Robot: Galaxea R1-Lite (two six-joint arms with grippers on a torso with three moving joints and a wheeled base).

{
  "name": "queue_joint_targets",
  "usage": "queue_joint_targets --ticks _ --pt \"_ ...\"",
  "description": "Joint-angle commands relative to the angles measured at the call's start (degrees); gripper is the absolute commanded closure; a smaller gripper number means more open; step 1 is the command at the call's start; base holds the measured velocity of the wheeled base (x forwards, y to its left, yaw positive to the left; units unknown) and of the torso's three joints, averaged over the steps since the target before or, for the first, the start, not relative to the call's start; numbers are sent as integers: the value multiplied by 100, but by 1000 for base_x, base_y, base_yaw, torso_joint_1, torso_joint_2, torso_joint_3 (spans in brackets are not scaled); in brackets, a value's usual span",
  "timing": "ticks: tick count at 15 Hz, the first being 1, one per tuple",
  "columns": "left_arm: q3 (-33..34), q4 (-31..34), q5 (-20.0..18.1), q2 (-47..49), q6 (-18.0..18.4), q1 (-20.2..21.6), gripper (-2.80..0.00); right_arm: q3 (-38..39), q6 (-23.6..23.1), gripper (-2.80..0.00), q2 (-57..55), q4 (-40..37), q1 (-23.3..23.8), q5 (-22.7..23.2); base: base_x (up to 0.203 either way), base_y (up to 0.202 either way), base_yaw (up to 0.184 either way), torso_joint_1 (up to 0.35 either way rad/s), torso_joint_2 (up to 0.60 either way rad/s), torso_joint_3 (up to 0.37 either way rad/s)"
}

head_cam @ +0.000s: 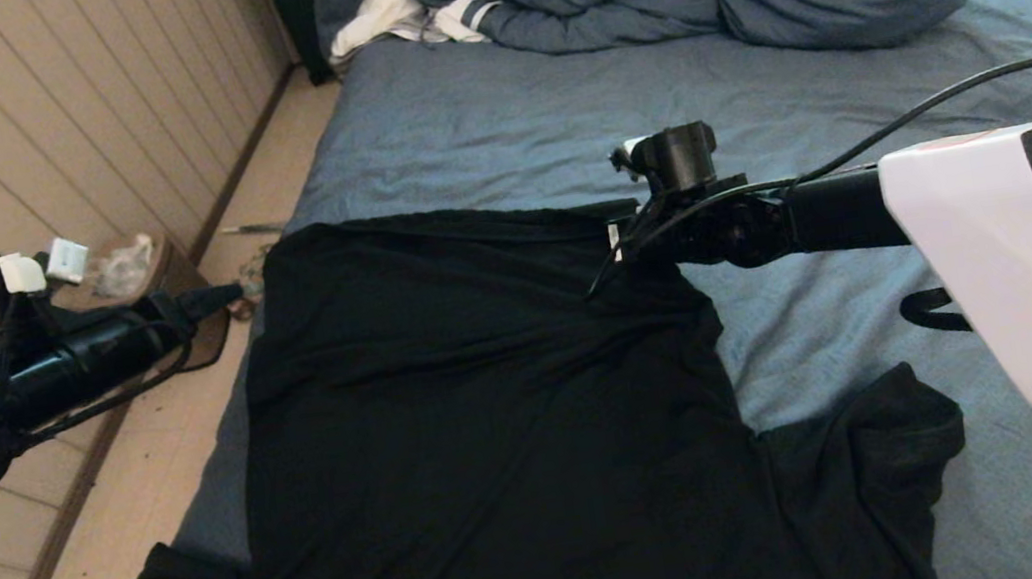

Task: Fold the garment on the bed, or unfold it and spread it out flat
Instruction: Unford the black T-shirt

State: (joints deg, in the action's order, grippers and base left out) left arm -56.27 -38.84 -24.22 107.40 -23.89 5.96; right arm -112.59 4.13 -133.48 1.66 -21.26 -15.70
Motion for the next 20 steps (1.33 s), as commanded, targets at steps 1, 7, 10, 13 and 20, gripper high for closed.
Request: queue_joint_targets --ticks 1,7,10,13,20 --pt "122 -237 36 127 -19 -121 -280 0 -49 0 -269 568 -69 -290 0 0 0 0 0 0" --pt "280 -813 676 571 -11 -545 -280 -1 -1004 0 -809 2897 -213 -1504 0 0 0 0 0 0" --pt "344 -913 682 616 -11 -612 -280 0 -1187 0 -803 3714 -192 -1842 0 0 0 0 0 0" --pt "397 -1085 691 695 -11 -657 -280 0 -2061 0 -663 4668 -83 -1886 0 0 0 0 0 0" --pt "459 -1205 691 640 -2 -666 -280 0 -2601 0 -315 5161 200 -2049 0 0 0 0 0 0"
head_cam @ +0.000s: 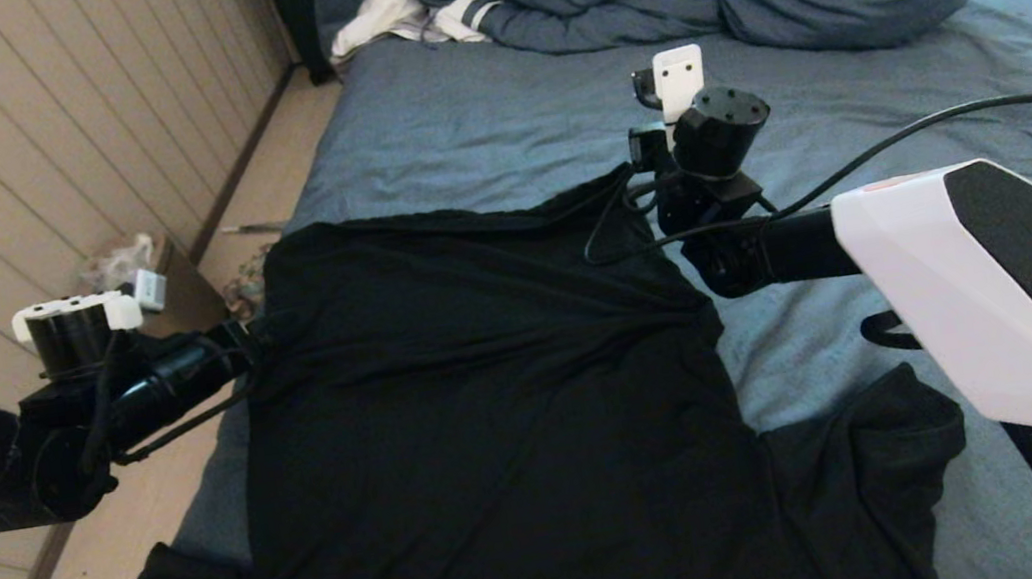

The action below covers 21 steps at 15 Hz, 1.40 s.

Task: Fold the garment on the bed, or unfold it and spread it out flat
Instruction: Unford the black T-shirt, then fold the black T-shirt

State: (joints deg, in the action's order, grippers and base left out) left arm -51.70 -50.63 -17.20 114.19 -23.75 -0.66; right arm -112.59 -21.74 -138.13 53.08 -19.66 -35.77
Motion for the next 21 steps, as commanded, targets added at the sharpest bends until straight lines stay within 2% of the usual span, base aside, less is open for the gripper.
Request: queue_joint_targets --ticks 1,4,6,7,10,12,14,16,19,21 --pt "-4 -15 -11 -109 -16 3 -280 5 -15 0 293 -2 85 -107 0 0 0 0 0 0" --pt "-80 377 3 -516 -24 26 -280 101 28 0 903 -483 218 -301 0 0 0 0 0 0" --pt "-289 1118 61 -925 -30 43 -280 164 291 0 1372 -1209 233 -369 0 0 0 0 0 0" --pt "-376 1406 82 -1161 -31 76 -280 214 523 0 1646 -1751 230 -379 0 0 0 0 0 0" --pt "-474 2208 105 -2321 -7 297 -280 465 1637 0 2798 -4190 141 -378 0 0 0 0 0 0" --pt "-491 2887 78 -3252 57 503 -280 934 2346 0 3728 -5399 -48 -305 0 0 0 0 0 0" --pt "-480 3734 -26 -4297 186 686 -280 1849 2956 0 4756 -6356 -314 -145 0 0 0 0 0 0" --pt "-392 4570 -100 -5196 378 768 -280 2969 3334 0 5580 -6839 -591 -57 0 0 0 0 0 0" --pt "-18 5954 -251 -6339 788 818 -280 4589 3624 0 6632 -7141 -801 2 0 0 0 0 0 0" --pt "357 6839 -502 -6854 948 829 -280 5691 3686 0 7232 -7224 -850 17 0 0 0 -1 1 13"
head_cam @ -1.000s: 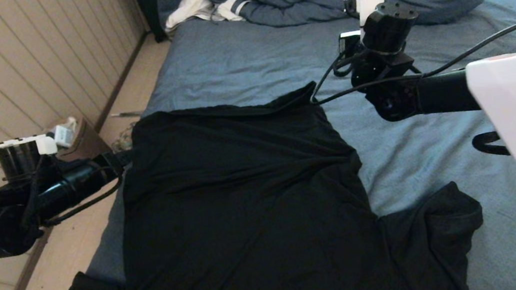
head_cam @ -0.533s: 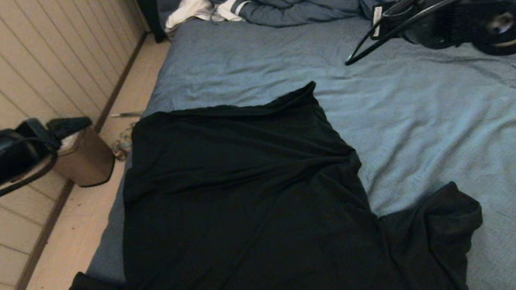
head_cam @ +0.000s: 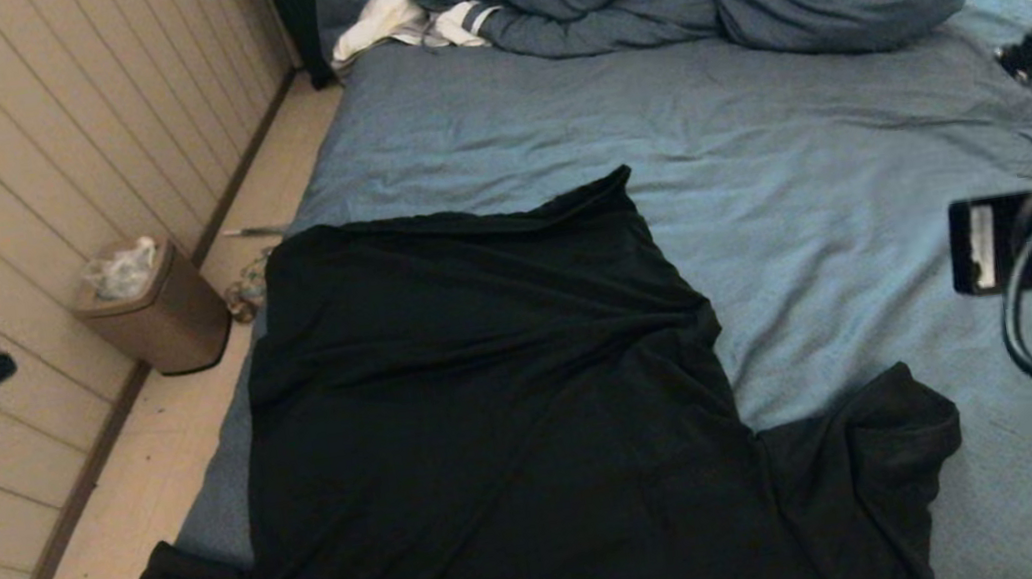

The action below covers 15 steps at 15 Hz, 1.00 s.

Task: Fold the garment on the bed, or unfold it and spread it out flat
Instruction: Fold the black T-shirt

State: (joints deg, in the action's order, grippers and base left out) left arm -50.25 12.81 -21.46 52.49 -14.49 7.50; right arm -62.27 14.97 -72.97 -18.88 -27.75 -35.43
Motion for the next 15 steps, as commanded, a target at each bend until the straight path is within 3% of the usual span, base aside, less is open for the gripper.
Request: queue_joint_targets --ticks 1,4,6,8,10,15 --pt "437 894 -165 -865 175 9 -280 1182 30 0 987 -55 -55 0 0 0 0 0 0 0" --pt "1121 1224 -250 -1061 562 2 -280 2358 43 0 1386 -104 124 506 0 0 0 0 0 0" --pt "1504 1230 -255 -1104 610 3 -280 2721 36 0 1346 -105 804 1354 0 0 0 0 0 0" --pt "1601 1209 -293 -1041 630 -3 -280 2860 16 0 958 -34 1074 1747 0 0 0 0 0 0" --pt "1486 1123 -297 -955 623 -3 -280 2832 -34 0 470 174 1135 1813 0 0 0 0 0 0" --pt "1228 1022 -290 -915 623 -3 -280 2645 -151 0 -561 1657 1085 1855 0 0 0 0 0 0"
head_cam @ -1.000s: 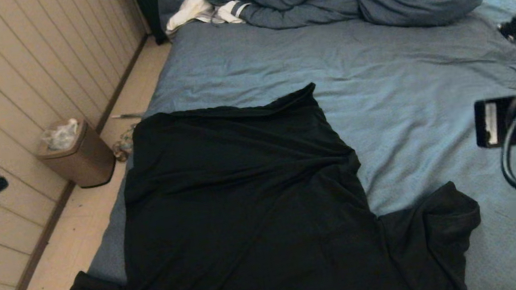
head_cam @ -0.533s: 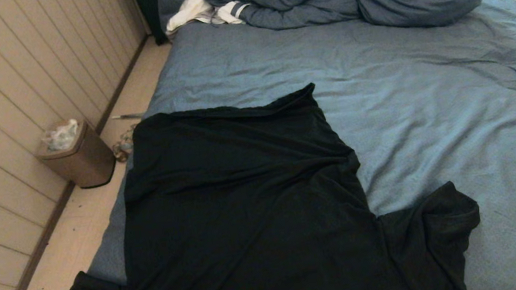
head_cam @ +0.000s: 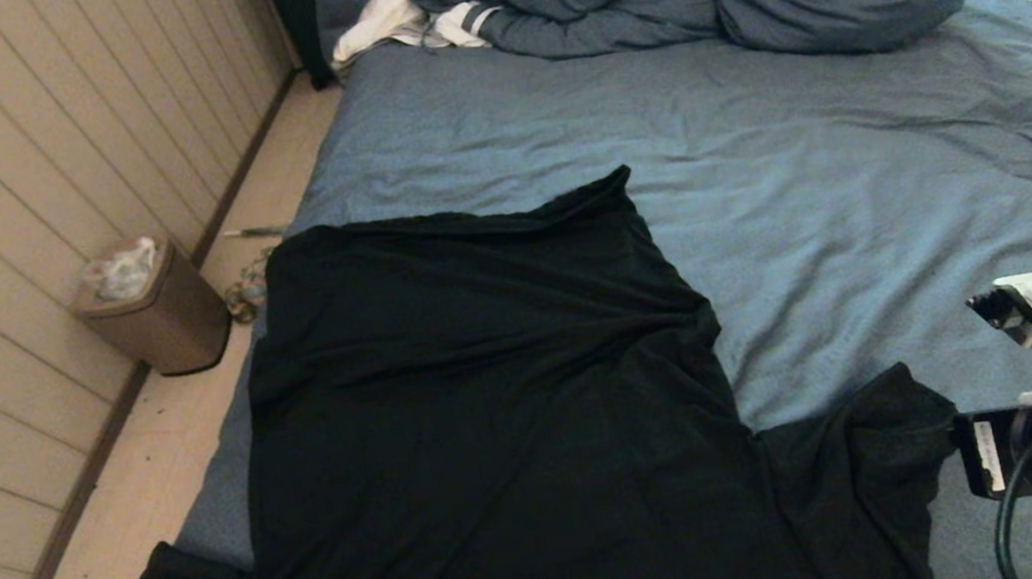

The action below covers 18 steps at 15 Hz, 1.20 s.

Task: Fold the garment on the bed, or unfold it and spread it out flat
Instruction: Fold the black T-shirt

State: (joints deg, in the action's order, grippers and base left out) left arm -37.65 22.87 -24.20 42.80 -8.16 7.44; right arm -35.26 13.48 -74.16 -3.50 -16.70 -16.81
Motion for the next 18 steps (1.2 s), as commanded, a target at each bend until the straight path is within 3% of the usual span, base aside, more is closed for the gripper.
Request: queue_joint_targets --ticks 1,5,9,14,18 --pt "-23 16 -25 53 -10 3 -280 -134 -5 0 -659 169 -21 -7 0 0 0 0 0 0" --pt "-23 7 -58 142 -10 3 -280 -391 -15 0 -1638 269 11 1 0 0 0 0 0 0" --pt "-16 -13 -79 219 -10 -5 -280 -303 -95 0 -1742 271 190 -6 0 0 0 0 0 0" --pt "83 -178 -223 319 -10 -5 -280 88 -813 0 -1297 230 905 2 0 0 0 0 0 0" --pt "57 -186 -489 500 -18 -5 -280 429 -1407 0 -1124 232 1801 229 0 0 0 0 0 0"
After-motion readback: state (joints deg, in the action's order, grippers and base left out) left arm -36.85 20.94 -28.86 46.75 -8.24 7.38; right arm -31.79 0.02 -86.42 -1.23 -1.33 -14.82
